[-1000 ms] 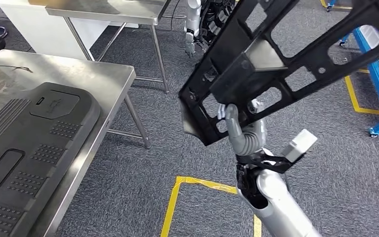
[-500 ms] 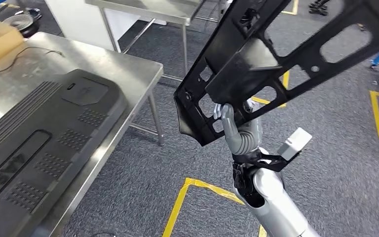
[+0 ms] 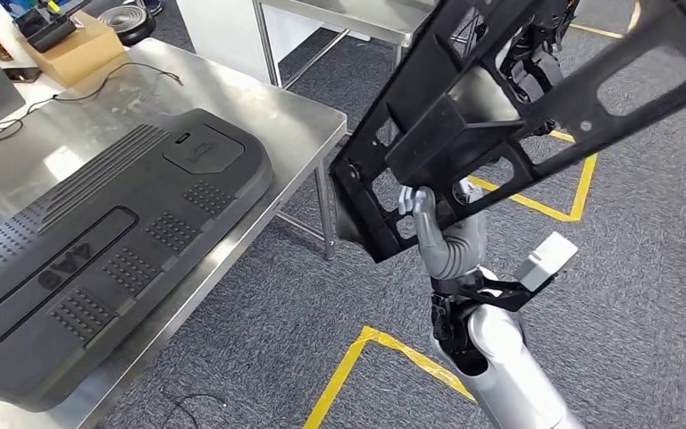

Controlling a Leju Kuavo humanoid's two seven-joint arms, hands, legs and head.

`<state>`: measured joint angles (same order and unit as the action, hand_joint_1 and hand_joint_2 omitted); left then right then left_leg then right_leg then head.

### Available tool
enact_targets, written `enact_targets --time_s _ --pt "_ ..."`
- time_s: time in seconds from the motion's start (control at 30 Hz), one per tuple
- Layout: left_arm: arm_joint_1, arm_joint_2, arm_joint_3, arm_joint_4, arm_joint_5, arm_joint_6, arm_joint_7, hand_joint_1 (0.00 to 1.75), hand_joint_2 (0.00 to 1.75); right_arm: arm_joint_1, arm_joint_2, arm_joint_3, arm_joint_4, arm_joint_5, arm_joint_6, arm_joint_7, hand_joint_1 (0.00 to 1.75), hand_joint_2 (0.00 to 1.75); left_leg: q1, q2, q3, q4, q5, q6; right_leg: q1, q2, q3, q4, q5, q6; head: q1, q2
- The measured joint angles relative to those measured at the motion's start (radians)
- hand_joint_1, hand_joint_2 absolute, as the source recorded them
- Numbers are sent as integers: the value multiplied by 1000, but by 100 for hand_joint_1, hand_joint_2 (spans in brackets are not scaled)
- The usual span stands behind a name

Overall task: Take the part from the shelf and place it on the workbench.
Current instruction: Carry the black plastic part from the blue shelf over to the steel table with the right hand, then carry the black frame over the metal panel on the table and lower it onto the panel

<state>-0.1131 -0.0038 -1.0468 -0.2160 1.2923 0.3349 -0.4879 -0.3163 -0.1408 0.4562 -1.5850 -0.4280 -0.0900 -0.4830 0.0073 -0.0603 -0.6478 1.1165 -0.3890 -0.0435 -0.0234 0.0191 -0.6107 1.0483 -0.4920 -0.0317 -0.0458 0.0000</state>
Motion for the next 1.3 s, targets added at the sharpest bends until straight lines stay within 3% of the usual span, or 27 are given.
enact_targets --time_s 0.07,0.13,0.17,0.2,0.27,0.33,0.43,0.47,0.53,0.6,0.67,0.7,0.73,0.8,0.87,0.93,0.97,1.03,1.1,1.17,1.2,1.23,1.3 --pt "-3 0 0 0 0 0 0 0 175 1 0 0 0 0 0 0 175 175 1 42 -62 128 -59 -6 6 -25 2 -1 -4 -9 -13 0" --pt "-2 0 0 0 -1 0 0 0 175 2 0 0 0 0 0 0 175 175 3 50 -102 203 -75 -6 10 -50 4 0 -8 -13 -18 0" --pt "-2 0 0 0 -2 0 0 0 175 2 0 0 0 0 0 0 175 175 2 52 -96 189 -56 -3 12 -62 7 0 -10 -15 -20 0" --pt "-1 0 0 0 -4 0 0 0 175 2 0 0 0 0 0 0 175 175 0 59 -70 136 -23 3 14 -73 11 0 -13 -15 -23 0" --pt "-3 1 0 1 -7 0 1 0 175 2 0 -1 0 1 0 0 175 175 -13 103 -5 0 37 20 19 -94 21 0 -20 -12 -26 0" --pt "-6 1 0 1 -8 0 3 0 175 3 0 -1 0 2 0 0 175 175 -26 139 25 -72 56 32 23 -112 26 0 -25 -7 -27 0" --pt "-6 2 0 2 -9 -1 4 0 175 4 1 -2 0 4 0 1 175 175 -28 119 26 -83 56 39 24 -139 32 -5 -29 1 -27 0" --pt "-4 1 0 2 -9 -1 4 0 175 4 1 -2 0 6 0 1 175 175 -25 107 30 -91 60 42 23 -134 36 -2 -34 7 -26 0" --pt "-2 1 0 3 -12 -1 5 0 175 4 1 -4 0 11 0 0 175 175 -16 84 42 -108 68 49 20 -87 19 46 -64 17 -21 0" --pt "-5 1 0 3 -15 -2 5 0 175 9 1 -7 0 15 -1 1 175 175 -13 61 46 -112 71 54 14 -36 -39 161 -116 23 -15 0" --pt "-7 0 0 3 -17 -4 6 0 175 19 0 -9 0 18 -3 2 175 175 -12 34 46 -109 69 54 10 -26 -93 251 -134 29 -7 0" --pt "-6 0 0 3 -17 -5 7 0 175 23 -1 -11 0 20 -5 3 175 175 -10 20 46 -106 67 53 7 -24 -99 248 -116 31 -3 0" --pt "-6 0 0 3 -18 -6 7 0 175 25 -2 -14 -1 22 -6 4 175 175 -8 7 46 -101 64 49 4 -21 -86 207 -81 34 1 0" --pt "-6 1 0 3 -19 -8 8 0 175 28 -4 -20 -3 27 -10 7 175 175 -4 -16 42 -85 54 38 -4 11 -37 84 -19 40 7 0" --pt "-8 1 0 4 -21 -9 9 0 175 35 -5 -25 -8 32 -12 10 175 175 -1 -35 32 -71 47 25 -8 40 -12 24 -5 36 9 0" --pt "-5 2 0 5 -22 -10 10 0 175 43 -6 -28 -14 33 -15 12 175 175 2 -51 25 -70 48 14 -4 34 -11 21 -9 21 8 0" --pt "-3 2 0 6 -23 -10 11 0 175 45 -6 -29 -17 34 -16 13 175 175 3 -48 24 -68 47 8 -3 25 -9 19 -7 14 6 0" --pt "-2 3 0 7 -26 -13 12 0 175 48 -6 -31 -23 39 -19 14 175 175 1 -10 6 -22 19 -2 -4 4 -6 13 -6 1 -6 0" --pt "-5 4 0 7 -33 -17 15 0 175 55 -5 -36 -30 47 -23 14 175 175 1 36 -47 91 -40 -10 0 -21 -3 12 -9 -8 -21 0" --pt "-7 4 0 7 -39 -19 21 0 175 66 -5 -43 -36 53 -29 15 175 175 4 49 -97 193 -74 -12 4 -46 0 12 -13 -13 -26 0" --pt "-7 4 0 7 -43 -21 24 0 175 71 -5 -46 -39 56 -31 17 175 175 4 51 -101 201 -67 -11 5 -58 2 12 -16 -14 -28 0" --pt "-7 4 0 7 -46 -22 27 0 175 75 -5 -49 -43 60 -33 18 175 175 3 55 -85 168 -42 -8 6 -69 6 12 -18 -13 -31 0" --pt "-8 6 0 7 -52 -23 30 0 175 79 -5 -54 -54 67 -37 21 175 175 -4 85 -18 36 21 7 9 -89 15 11 -24 -11 -35 0"
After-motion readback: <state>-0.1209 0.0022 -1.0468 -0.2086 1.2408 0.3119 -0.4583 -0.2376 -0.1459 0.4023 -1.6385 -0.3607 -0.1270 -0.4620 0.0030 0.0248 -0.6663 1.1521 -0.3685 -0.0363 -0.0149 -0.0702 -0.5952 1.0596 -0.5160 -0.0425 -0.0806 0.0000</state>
